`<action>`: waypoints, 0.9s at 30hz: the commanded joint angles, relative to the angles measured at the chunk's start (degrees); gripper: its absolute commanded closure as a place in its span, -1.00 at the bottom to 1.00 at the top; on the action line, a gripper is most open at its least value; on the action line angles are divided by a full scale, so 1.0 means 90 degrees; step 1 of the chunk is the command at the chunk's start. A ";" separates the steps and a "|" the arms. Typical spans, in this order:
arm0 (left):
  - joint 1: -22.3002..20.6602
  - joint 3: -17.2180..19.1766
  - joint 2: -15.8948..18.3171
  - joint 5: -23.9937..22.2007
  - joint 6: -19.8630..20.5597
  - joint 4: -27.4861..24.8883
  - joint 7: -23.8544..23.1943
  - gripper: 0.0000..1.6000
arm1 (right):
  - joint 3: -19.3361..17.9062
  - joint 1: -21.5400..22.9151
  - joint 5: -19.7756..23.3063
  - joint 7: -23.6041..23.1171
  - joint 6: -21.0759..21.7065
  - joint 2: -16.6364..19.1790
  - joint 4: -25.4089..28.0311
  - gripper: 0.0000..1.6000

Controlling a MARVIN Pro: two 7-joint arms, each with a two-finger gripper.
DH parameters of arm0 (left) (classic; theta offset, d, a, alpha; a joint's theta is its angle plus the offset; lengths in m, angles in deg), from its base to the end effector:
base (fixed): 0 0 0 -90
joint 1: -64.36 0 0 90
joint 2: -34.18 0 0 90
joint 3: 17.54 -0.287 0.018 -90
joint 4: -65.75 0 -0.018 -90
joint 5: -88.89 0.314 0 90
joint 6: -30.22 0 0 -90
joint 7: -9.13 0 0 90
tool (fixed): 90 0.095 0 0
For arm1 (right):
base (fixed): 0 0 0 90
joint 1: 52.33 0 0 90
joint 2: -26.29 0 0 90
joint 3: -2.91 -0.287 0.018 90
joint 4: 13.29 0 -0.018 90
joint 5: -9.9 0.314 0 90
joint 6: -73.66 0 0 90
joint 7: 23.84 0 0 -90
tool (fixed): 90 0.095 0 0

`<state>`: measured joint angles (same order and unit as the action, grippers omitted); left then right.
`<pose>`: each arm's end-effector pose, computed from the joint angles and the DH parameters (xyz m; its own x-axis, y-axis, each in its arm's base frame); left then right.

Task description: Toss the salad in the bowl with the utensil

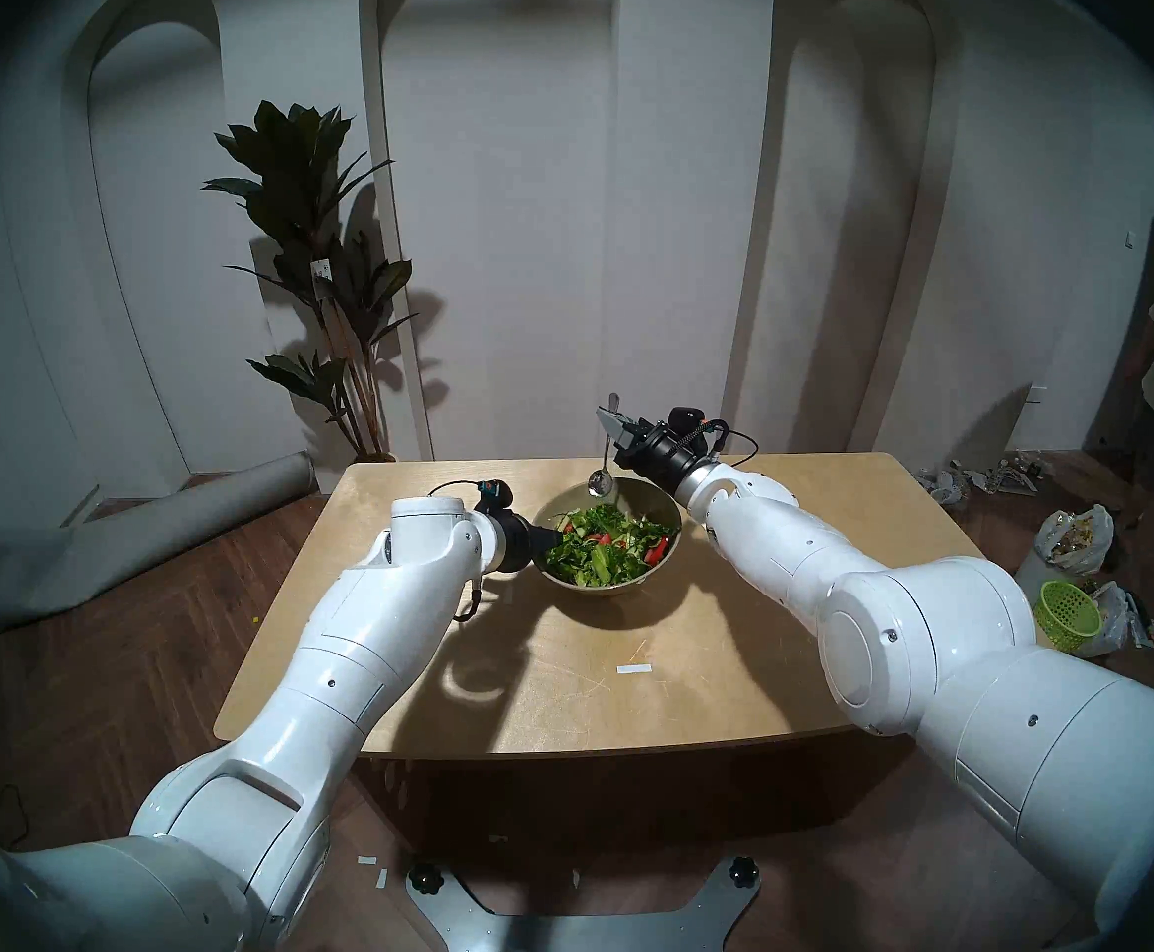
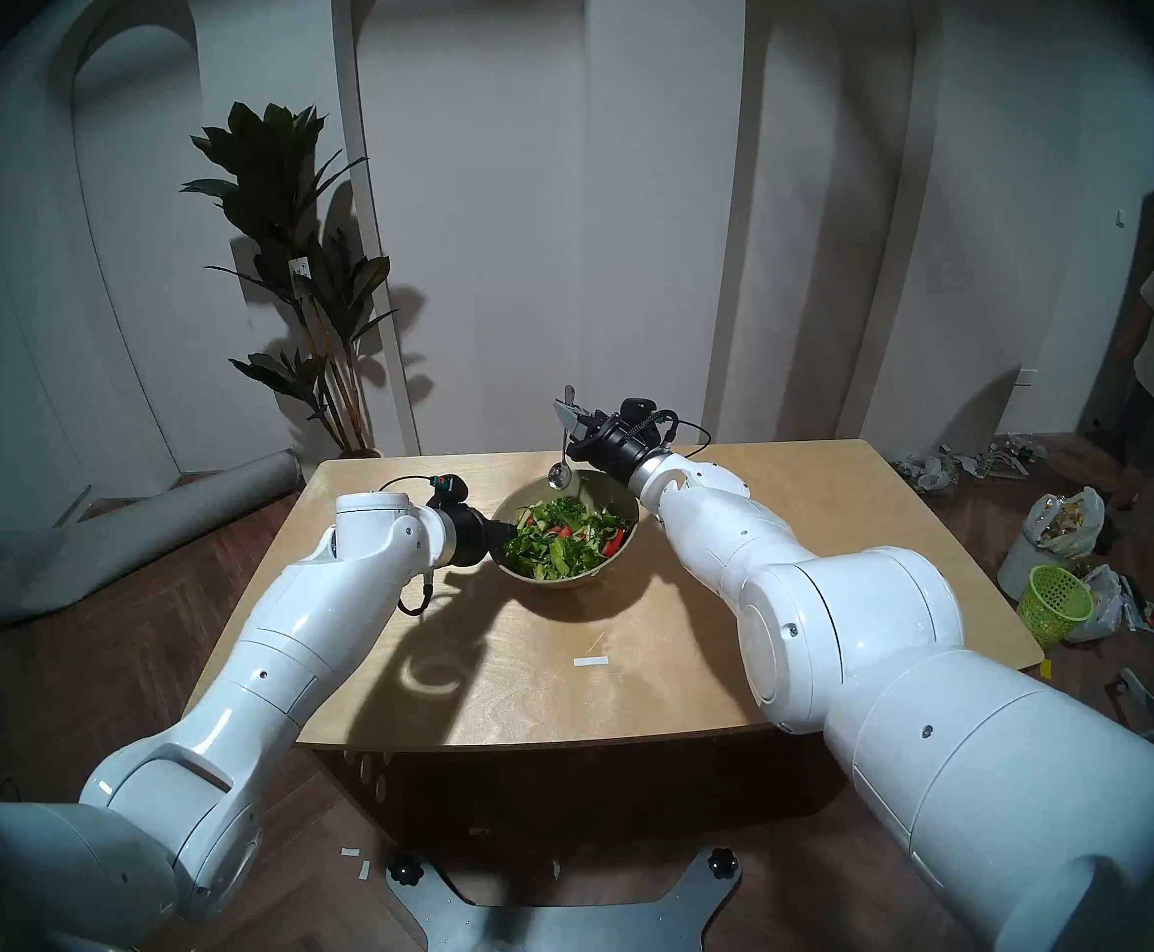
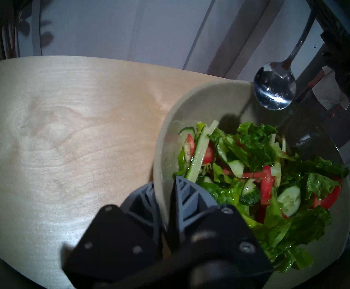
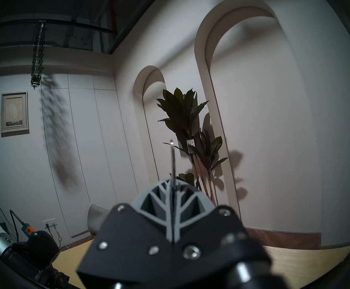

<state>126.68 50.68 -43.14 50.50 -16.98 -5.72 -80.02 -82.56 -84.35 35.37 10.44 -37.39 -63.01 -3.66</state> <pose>0.5155 -0.0613 -0.2947 0.6687 0.0411 0.7424 -0.2702 -0.9168 0.2941 0.5999 0.0634 -0.2498 0.0009 -0.3332 0.9429 0.7427 -0.6311 -0.2237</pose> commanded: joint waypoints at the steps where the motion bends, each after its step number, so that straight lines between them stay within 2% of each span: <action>1: 0.0048 -0.0116 0.0140 0.0220 0.0019 -0.0378 0.0202 0.61 | -0.0132 0.0058 0.0142 -0.0303 -0.0189 0.0074 0.0155 1.00; 2: 0.0075 -0.0148 0.0169 0.0254 0.0013 -0.0445 0.0222 0.60 | -0.0150 0.0048 0.0154 -0.0331 -0.0203 0.0083 0.0151 1.00; 4: 0.0125 -0.0158 0.0195 0.0251 0.0060 -0.0558 0.0255 0.45 | -0.0191 0.0029 0.0186 -0.0375 -0.0233 0.0093 0.0146 1.00; 5: 0.0148 -0.0161 0.0204 0.0248 0.0077 -0.0609 0.0276 0.22 | -0.0203 0.0025 0.0193 -0.0395 -0.0243 0.0099 0.0143 1.00; 6: 0.0172 -0.0183 0.0227 0.0264 0.0061 -0.0664 0.0274 0.12 | -0.0220 0.0016 0.0205 -0.0416 -0.0256 0.0103 0.0148 1.00; 8: 0.0205 -0.0161 0.0214 0.0240 0.0107 -0.0722 0.0337 -0.39 | -0.0250 -0.0001 0.0228 -0.0476 -0.0278 0.0112 0.0167 1.00; 9: 0.0220 -0.0164 0.0218 0.0241 0.0098 -0.0747 0.0342 -0.51 | -0.0263 -0.0010 0.0238 -0.0503 -0.0289 0.0115 0.0179 1.00; 10: 0.0249 -0.0145 0.0203 0.0238 0.0083 -0.0780 0.0385 -0.82 | -0.0286 -0.0022 0.0255 -0.0536 -0.0310 0.0118 0.0193 1.00; 11: 0.0267 -0.0134 0.0187 0.0245 0.0105 -0.0810 0.0450 -1.00 | -0.0295 -0.0030 0.0261 -0.0558 -0.0321 0.0122 0.0203 1.00; 18: 0.0301 -0.0176 0.0173 0.0260 0.0191 -0.0906 0.0524 -1.00 | -0.0385 -0.0078 0.0316 -0.0684 -0.0369 0.0146 0.0285 1.00; 20: 0.0315 -0.0191 0.0157 0.0265 0.0220 -0.0931 0.0557 -0.76 | -0.0401 -0.0094 0.0323 -0.0693 -0.0394 0.0145 0.0311 1.00; 21: 0.0318 -0.0207 0.0156 0.0276 0.0234 -0.0946 0.0574 -0.54 | -0.0406 -0.0101 0.0323 -0.0698 -0.0398 0.0146 0.0323 1.00; 23: 0.0343 -0.0223 0.0149 0.0297 0.0246 -0.1001 0.0617 0.18 | -0.0419 -0.0122 0.0326 -0.0710 -0.0399 0.0147 0.0354 1.00; 24: 0.0344 -0.0265 0.0176 0.0324 0.0254 -0.1043 0.0601 0.29 | -0.0431 -0.0139 0.0332 -0.0727 -0.0405 0.0150 0.0376 1.00; 25: 0.0350 -0.0268 0.0169 0.0330 0.0296 -0.1076 0.0641 0.81 | -0.0438 -0.0153 0.0338 -0.0741 -0.0406 0.0153 0.0393 1.00; 26: 0.0363 -0.0276 0.0167 0.0328 0.0312 -0.1105 0.0647 1.00 | -0.0453 -0.0168 0.0351 -0.0763 -0.0406 0.0155 0.0413 1.00; 27: 0.0369 -0.0277 0.0165 0.0313 0.0343 -0.1120 0.0641 1.00 | -0.0467 -0.0186 0.0359 -0.0777 -0.0410 0.0156 0.0443 1.00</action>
<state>130.06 48.64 -41.49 53.16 -14.47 -13.65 -74.41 -86.13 -86.03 37.86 4.25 -40.55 -61.35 -2.06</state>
